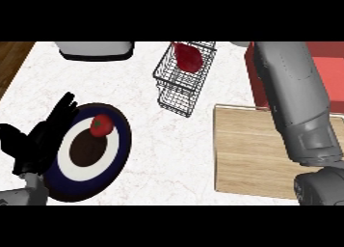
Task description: Pick the pear from the tray and place it in the tiered basket
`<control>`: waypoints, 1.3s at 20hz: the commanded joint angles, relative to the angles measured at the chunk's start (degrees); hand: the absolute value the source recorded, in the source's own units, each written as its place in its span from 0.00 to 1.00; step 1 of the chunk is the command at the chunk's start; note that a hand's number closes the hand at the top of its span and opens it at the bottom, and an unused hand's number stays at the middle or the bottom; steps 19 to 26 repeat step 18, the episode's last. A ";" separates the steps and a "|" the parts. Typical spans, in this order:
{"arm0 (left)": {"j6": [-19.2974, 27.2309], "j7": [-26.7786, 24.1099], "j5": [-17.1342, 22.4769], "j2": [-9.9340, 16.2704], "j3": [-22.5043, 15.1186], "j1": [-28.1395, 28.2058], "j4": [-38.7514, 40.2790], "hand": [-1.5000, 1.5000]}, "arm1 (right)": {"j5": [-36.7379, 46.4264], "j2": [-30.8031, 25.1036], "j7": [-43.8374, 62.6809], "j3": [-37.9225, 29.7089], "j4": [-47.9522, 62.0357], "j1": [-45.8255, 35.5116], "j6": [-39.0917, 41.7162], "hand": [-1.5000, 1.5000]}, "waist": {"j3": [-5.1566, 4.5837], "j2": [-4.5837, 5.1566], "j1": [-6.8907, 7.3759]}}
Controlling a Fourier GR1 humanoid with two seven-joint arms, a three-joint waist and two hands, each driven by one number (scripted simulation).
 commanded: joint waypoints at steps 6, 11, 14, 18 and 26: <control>-1.39 2.43 1.09 2.35 2.23 -1.30 -0.03 0.50 | -5.24 -11.32 4.23 -2.99 -11.71 9.46 6.55 0.00 | -0.02 -0.37 -1.22; -1.36 -1.65 0.84 1.73 3.43 -0.88 2.57 0.50 | -8.86 -15.85 6.71 -4.09 -21.96 19.02 12.53 0.00 | -0.04 -0.36 -1.60; -1.22 0.26 0.61 0.70 1.87 0.70 -0.78 0.50 | -12.57 -22.72 9.20 -6.84 -22.22 18.94 18.04 0.00 | -0.02 -0.23 -0.77; -0.58 -0.91 -0.86 -0.03 1.74 -1.84 3.14 0.50 | -16.37 -24.20 6.89 -7.75 -25.99 24.98 21.34 0.00 | -0.03 -0.08 -0.66; -0.58 -0.91 -0.86 -0.03 1.74 -1.84 3.14 0.50 | -16.37 -24.20 6.89 -7.75 -25.99 24.98 21.34 0.00 | -0.03 -0.08 -0.66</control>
